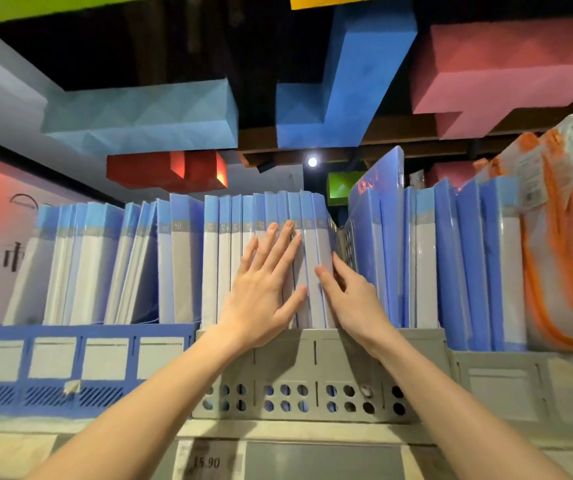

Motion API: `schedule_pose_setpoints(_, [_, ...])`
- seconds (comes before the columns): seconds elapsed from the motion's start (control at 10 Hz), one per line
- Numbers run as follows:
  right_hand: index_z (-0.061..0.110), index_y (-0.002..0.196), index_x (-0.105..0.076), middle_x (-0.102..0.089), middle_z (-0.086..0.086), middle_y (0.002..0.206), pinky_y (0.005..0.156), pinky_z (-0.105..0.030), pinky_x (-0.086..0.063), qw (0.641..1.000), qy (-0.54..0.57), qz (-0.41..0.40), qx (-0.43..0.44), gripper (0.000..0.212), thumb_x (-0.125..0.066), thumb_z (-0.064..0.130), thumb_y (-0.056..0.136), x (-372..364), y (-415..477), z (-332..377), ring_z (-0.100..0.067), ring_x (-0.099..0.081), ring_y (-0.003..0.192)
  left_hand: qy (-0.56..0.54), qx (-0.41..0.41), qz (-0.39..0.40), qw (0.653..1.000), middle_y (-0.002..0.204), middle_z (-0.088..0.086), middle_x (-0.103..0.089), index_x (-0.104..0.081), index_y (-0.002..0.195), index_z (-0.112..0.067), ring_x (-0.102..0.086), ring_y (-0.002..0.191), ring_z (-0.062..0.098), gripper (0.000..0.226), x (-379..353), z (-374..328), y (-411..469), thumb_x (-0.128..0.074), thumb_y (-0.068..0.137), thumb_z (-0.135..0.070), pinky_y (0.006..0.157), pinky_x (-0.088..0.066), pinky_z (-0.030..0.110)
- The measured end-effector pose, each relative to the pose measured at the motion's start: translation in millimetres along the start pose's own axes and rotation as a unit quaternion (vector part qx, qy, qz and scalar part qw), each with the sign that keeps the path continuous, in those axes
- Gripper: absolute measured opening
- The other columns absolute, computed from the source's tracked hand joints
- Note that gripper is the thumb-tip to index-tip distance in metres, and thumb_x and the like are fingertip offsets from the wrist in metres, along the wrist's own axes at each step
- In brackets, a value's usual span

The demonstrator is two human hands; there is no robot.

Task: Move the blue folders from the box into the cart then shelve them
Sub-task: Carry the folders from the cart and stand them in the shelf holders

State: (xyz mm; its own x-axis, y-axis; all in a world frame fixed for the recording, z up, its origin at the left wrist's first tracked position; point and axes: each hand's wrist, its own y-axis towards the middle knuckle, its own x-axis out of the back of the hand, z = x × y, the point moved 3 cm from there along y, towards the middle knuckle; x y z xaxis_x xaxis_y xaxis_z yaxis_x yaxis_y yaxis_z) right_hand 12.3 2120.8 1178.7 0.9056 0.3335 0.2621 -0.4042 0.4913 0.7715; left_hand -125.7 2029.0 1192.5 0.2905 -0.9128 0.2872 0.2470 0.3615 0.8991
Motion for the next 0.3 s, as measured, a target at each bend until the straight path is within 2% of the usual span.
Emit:
schedule_pose_setpoints(0.1, [0.031, 0.156, -0.028, -0.051, 0.005, 0.147, 0.108, -0.046, -0.046, 0.997, -0.056, 0.043, -0.018, 0.059, -0.049, 0.044, 0.101, 6, -7, 8, -0.017, -0.053, 0.129, -0.048, 0.019, 0.016, 0.999, 0.169, -0.005, 0.001, -0.013, 0.161, -0.022, 0.007, 0.155, 0.012, 0.070, 6, -1, -5, -0.036, 0.101, -0.050, 0.127, -0.002, 0.044])
schedule_pose_setpoints(0.2, [0.020, 0.146, -0.048, -0.064, 0.001, 0.132, 0.107, -0.038, -0.047, 0.993, -0.112, 0.028, -0.023, 0.049, -0.059, 0.028, 0.098, 15, -24, 27, -0.013, -0.060, 0.118, -0.189, 0.043, 0.029, 0.981, 0.166, -0.005, -0.021, -0.019, 0.160, -0.024, -0.014, 0.153, 0.008, 0.064, 30, -5, -13, -0.040, 0.103, -0.044, 0.125, -0.018, 0.043])
schedule_pose_setpoints(0.3, [0.011, 0.136, -0.055, -0.068, -0.003, 0.123, 0.100, -0.028, -0.045, 0.987, -0.148, -0.066, -0.002, 0.040, -0.057, 0.024, 0.099, 19, -41, 52, -0.016, -0.059, 0.118, -0.326, 0.107, 0.003, 0.939, 0.142, -0.001, -0.057, -0.034, 0.155, -0.024, -0.052, 0.128, 0.010, 0.053, 57, -3, -20, -0.041, 0.104, -0.038, 0.111, -0.038, 0.033])
